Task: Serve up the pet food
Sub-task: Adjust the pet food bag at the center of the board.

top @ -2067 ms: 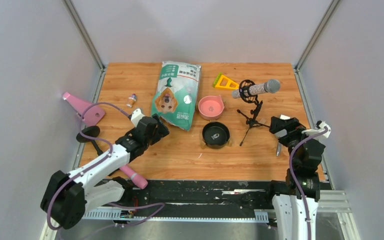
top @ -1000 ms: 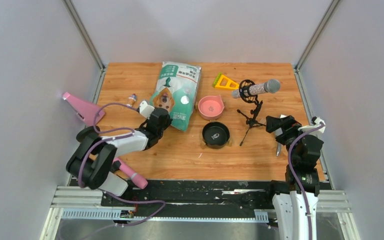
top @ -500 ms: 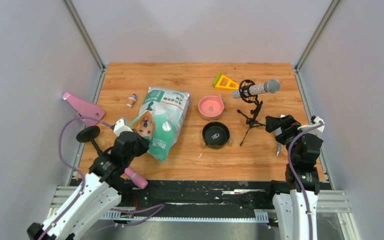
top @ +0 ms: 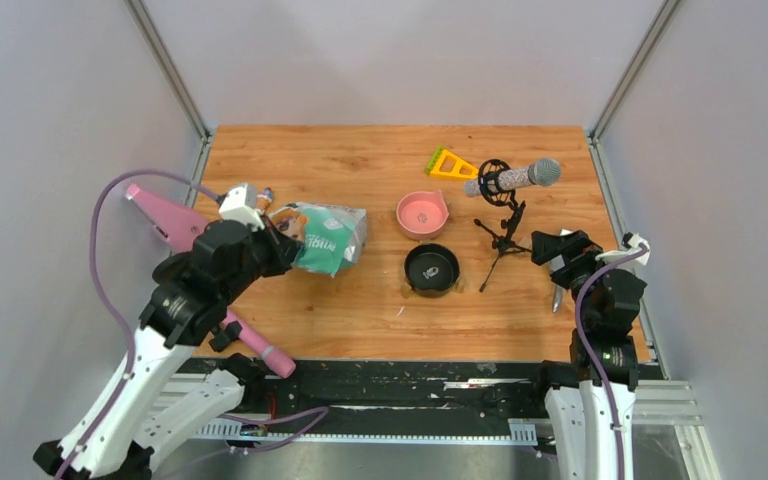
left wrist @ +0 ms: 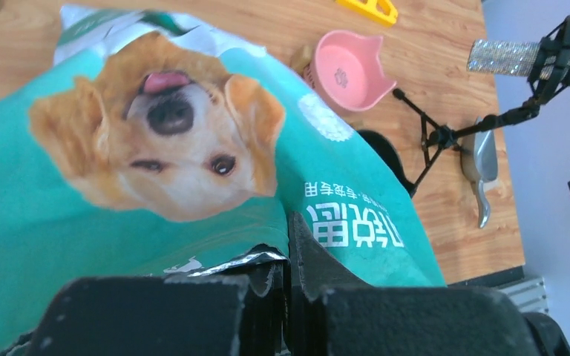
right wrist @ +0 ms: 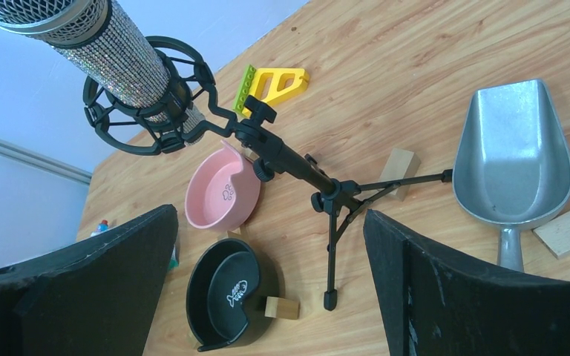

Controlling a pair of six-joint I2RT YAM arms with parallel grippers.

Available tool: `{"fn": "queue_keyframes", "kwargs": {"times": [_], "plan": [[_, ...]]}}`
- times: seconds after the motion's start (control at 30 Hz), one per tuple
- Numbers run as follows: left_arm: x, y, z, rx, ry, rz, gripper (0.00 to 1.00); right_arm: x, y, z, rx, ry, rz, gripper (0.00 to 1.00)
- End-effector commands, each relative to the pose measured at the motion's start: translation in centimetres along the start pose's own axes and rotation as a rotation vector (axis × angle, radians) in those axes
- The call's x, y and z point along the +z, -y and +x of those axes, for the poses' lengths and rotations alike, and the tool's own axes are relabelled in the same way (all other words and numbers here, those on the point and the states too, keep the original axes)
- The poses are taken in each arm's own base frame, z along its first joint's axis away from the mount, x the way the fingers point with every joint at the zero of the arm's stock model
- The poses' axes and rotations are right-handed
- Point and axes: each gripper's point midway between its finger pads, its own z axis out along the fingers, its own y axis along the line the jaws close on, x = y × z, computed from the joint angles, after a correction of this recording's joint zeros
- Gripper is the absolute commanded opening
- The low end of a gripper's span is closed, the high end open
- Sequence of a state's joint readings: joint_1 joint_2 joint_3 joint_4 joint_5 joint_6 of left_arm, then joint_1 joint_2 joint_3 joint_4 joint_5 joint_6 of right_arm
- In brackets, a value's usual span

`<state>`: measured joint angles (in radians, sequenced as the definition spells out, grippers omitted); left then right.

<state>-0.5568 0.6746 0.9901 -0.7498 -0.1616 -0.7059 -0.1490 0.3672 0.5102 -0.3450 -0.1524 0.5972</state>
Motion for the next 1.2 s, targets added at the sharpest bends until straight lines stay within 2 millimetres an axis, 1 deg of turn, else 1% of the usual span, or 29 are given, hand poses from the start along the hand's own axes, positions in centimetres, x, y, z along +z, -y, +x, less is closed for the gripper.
{"fn": "queue_keyframes", "kwargs": {"times": [0.0,0.03,0.07,0.1,0.13,0.17,0.2,0.23,0.27,0.3,0.37,0.5,0.6,0.73,0.8,0.83,0.87,0.9,0.93,0.97,1.0,1.03,1.17], "plan": [[0.1,8.7,-9.1,0.047,0.248,0.280,0.00,-0.1,-0.8,-0.9,-0.003,0.039,-0.036,1.00],[1.0,9.5,-9.7,0.057,0.237,0.283,0.00,-0.1,-0.8,-0.9,-0.003,0.041,-0.036,1.00],[1.4,9.9,-10.0,0.070,0.233,0.286,0.00,-0.1,-0.9,-1.0,-0.002,0.041,-0.038,1.00],[1.8,10.7,-10.7,0.075,0.233,0.292,0.00,-0.1,-0.9,-0.9,-0.001,0.038,-0.039,1.00],[2.0,11.1,-11.1,0.089,0.236,0.295,0.00,-0.1,-0.9,-0.9,-0.001,0.037,-0.041,1.00],[2.3,11.7,-11.9,0.095,0.243,0.297,0.00,-0.1,-0.9,-0.8,-0.002,0.034,-0.039,1.00],[3.1,11.6,-12.0,0.105,0.237,0.276,0.00,0.0,-0.8,-0.8,-0.002,0.033,-0.035,1.00],[2.7,12.0,-13.0,0.105,0.257,0.277,0.00,0.0,-0.7,-0.7,-0.002,0.032,-0.032,1.00],[3.5,11.7,-12.9,0.115,0.240,0.245,0.00,0.1,-0.6,-0.7,-0.001,0.033,-0.028,1.00],[3.1,12.1,-13.7,0.116,0.253,0.248,0.00,0.1,-0.6,-0.7,-0.001,0.033,-0.028,1.00],[3.3,12.5,-14.1,0.134,0.251,0.247,0.00,0.0,-0.8,-1.0,-0.002,0.036,-0.030,1.00],[3.0,14.0,-15.3,0.155,0.254,0.282,0.00,-0.2,-1.5,-1.5,-0.012,0.045,-0.052,1.00],[2.2,15.7,-16.9,0.172,0.267,0.324,0.00,-0.3,-1.7,-1.6,-0.017,0.045,-0.063,1.00],[1.2,17.3,-18.4,0.190,0.275,0.360,0.00,-0.4,-1.8,-1.6,-0.019,0.050,-0.067,1.00],[1.0,17.6,-18.8,0.194,0.273,0.367,0.00,-0.5,-1.8,-1.7,-0.019,0.054,-0.068,1.00],[1.2,17.5,-18.8,0.195,0.267,0.356,0.00,-0.5,-1.8,-1.7,-0.021,0.057,-0.068,1.00],[0.8,17.8,-19.3,0.195,0.278,0.360,0.00,-0.6,-1.8,-1.7,-0.021,0.058,-0.067,1.00],[1.0,17.7,-19.1,0.199,0.267,0.353,0.00,-0.6,-1.8,-1.8,-0.022,0.060,-0.067,1.00],[0.8,17.9,-19.4,0.199,0.272,0.356,0.00,-0.6,-1.8,-1.8,-0.021,0.060,-0.068,1.00],[1.0,17.8,-19.3,0.208,0.263,0.349,0.00,-0.6,-1.8,-1.7,-0.020,0.058,-0.068,1.00],[1.0,17.7,-19.6,0.208,0.271,0.338,0.00,-0.6,-1.8,-1.7,-0.020,0.059,-0.067,1.00],[1.5,17.3,-19.4,0.210,0.261,0.314,0.00,-0.6,-1.7,-1.6,-0.020,0.056,-0.066,1.00],[2.1,17.5,-19.8,0.226,0.257,0.303,0.00,-0.7,-1.9,-1.8,-0.023,0.056,-0.071,1.00]]}}
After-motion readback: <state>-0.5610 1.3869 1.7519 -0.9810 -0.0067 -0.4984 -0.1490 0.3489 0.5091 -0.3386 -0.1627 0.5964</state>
